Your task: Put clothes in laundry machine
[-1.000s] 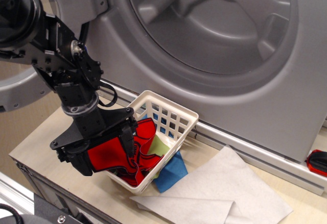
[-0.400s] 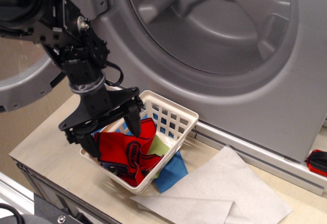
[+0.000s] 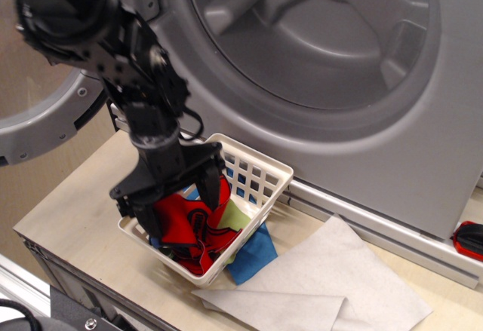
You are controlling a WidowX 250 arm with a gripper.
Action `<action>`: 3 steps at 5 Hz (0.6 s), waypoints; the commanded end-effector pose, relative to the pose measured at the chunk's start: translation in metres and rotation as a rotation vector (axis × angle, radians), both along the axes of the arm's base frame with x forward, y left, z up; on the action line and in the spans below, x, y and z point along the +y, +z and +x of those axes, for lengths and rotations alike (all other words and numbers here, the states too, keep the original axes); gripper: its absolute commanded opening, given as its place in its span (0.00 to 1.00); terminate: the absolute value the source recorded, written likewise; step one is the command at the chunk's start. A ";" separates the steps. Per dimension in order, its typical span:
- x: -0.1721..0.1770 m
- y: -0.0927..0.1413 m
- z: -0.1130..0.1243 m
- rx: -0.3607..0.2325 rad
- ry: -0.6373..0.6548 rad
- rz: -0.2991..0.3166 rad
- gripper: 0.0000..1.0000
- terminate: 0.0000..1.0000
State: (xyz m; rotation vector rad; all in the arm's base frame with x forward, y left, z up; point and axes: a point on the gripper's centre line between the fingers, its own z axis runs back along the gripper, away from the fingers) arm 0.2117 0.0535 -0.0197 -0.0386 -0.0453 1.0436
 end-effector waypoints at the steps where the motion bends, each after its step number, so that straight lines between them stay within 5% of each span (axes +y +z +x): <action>1: -0.003 -0.011 0.022 -0.032 -0.010 -0.001 1.00 0.00; 3: -0.006 -0.029 0.030 -0.028 -0.019 0.018 1.00 0.00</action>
